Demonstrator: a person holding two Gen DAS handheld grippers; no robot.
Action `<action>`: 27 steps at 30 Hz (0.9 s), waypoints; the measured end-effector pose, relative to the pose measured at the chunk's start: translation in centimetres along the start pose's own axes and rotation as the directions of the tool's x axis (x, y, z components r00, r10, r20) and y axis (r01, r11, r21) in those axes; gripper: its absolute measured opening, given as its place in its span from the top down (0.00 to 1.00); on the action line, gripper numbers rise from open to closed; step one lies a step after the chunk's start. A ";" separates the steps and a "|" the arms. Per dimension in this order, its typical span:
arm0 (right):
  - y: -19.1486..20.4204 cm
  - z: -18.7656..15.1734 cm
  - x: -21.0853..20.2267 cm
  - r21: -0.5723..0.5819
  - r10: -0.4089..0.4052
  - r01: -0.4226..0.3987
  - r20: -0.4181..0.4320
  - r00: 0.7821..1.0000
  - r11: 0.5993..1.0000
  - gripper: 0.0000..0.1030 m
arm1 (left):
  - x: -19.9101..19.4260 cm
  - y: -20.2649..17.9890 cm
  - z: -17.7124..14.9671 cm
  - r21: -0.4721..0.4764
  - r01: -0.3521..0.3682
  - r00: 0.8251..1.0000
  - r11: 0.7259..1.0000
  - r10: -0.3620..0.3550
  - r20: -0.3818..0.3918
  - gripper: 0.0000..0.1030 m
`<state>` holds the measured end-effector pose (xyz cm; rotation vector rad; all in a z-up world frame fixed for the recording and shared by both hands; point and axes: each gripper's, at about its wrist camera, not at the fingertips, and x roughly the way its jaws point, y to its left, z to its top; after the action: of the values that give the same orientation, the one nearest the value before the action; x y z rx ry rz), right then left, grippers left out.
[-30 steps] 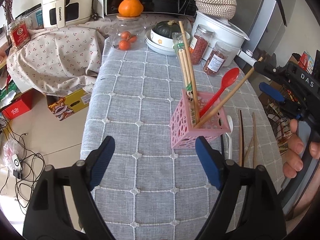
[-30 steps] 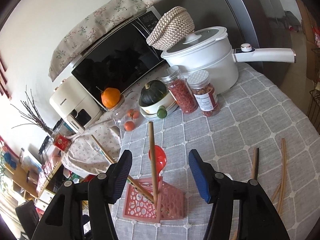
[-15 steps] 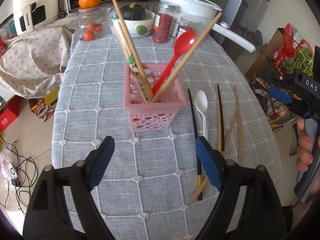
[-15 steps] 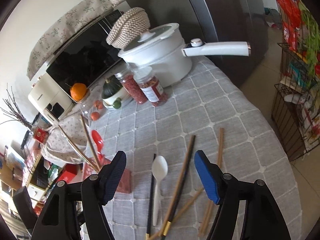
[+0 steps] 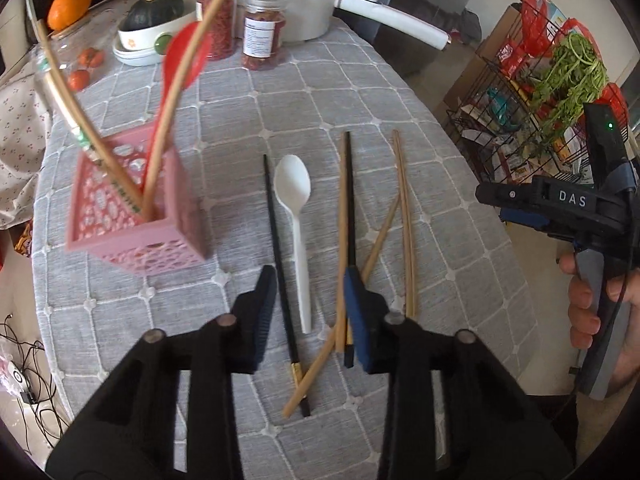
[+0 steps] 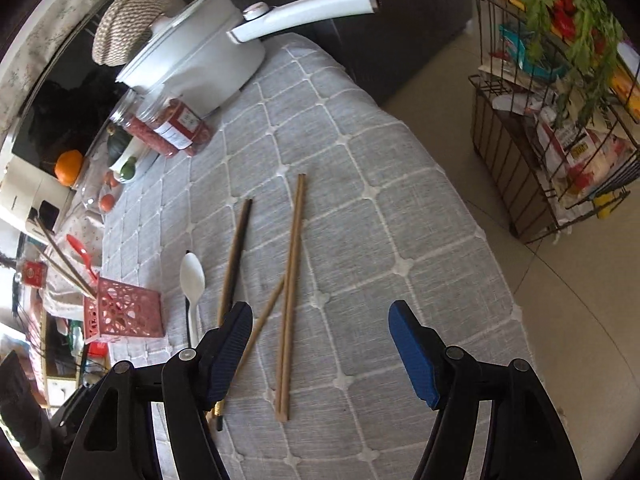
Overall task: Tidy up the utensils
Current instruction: 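Move both grippers toward the loose utensils beside the basket, then grasp and lift a wooden chopstick with the left gripper while the right gripper grasps a black chopstick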
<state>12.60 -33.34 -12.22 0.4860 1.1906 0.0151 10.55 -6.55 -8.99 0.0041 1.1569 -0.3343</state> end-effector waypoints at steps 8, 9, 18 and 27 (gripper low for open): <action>-0.8 0.1 0.2 -0.053 -0.011 0.008 -0.058 0.998 0.999 0.30 | 5.9 -2.8 4.4 0.023 -0.030 0.997 0.999 0.031 -0.074 0.93; -0.7 0.0 0.2 -0.074 -0.022 0.018 -0.057 0.998 0.997 0.30 | 6.5 -2.9 4.9 0.020 -0.035 0.996 0.999 0.037 -0.075 0.93; -1.8 0.3 -0.2 -0.074 -0.023 0.019 -0.058 0.998 0.997 0.30 | 9.9 -3.1 6.3 -0.030 -0.056 0.991 0.998 0.051 -0.127 0.95; -2.3 0.6 0.1 -0.045 -0.032 0.029 -0.059 0.998 0.999 0.30 | 11.1 -3.8 7.5 -0.008 -0.098 0.986 0.995 0.096 -0.134 0.95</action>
<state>12.59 -35.61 -13.00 0.4311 1.2531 0.0297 20.31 -14.32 -15.27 0.0711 1.2871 -0.2425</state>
